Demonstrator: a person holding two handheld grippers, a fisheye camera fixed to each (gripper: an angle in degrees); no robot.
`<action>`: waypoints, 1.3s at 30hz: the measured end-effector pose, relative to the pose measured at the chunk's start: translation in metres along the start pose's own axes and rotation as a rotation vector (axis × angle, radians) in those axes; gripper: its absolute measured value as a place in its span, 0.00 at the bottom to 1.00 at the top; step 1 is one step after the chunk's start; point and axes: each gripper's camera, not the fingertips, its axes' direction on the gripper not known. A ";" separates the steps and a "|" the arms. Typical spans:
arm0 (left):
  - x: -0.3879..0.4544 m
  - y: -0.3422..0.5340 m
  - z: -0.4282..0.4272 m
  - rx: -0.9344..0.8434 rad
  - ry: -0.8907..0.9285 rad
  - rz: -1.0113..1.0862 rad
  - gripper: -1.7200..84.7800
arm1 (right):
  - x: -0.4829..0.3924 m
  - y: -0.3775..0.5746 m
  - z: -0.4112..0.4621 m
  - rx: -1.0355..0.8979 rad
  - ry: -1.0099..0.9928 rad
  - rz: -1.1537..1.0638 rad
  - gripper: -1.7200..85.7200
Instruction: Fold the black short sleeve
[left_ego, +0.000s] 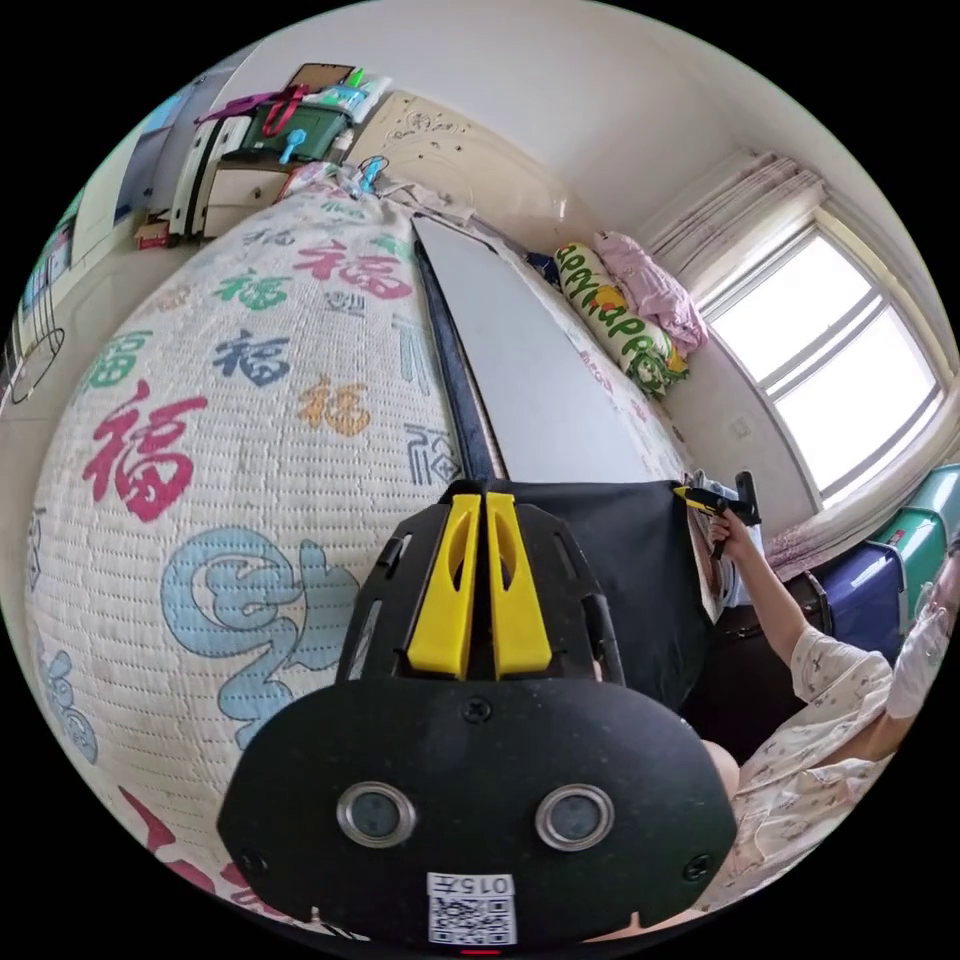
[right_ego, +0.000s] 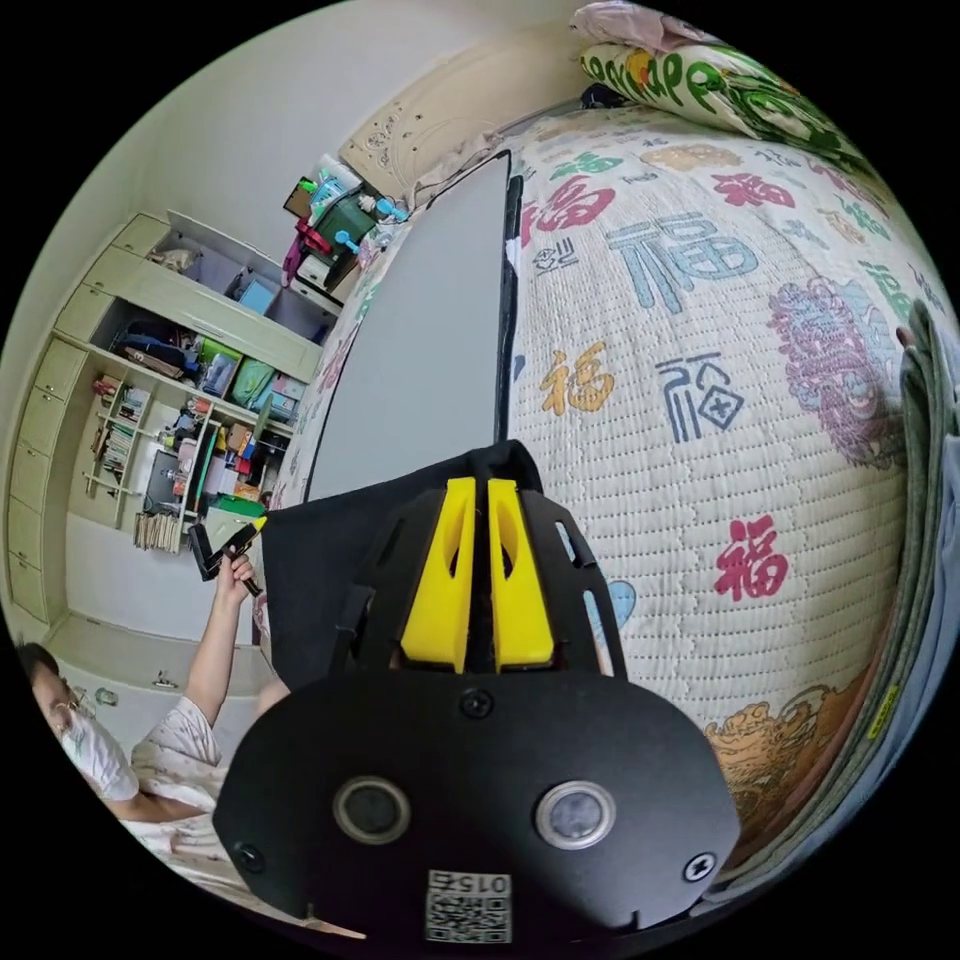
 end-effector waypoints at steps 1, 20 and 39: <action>0.000 -0.005 -0.003 0.008 -0.008 0.005 0.02 | 0.004 -0.011 0.000 0.013 0.020 -0.006 0.03; -0.076 -0.064 0.041 0.054 -0.175 -0.109 0.05 | 0.245 -0.039 0.123 0.117 0.287 0.026 0.07; -0.068 -0.106 0.036 0.061 -0.134 -0.079 0.11 | 0.193 0.514 0.289 -0.087 -0.066 -1.092 0.15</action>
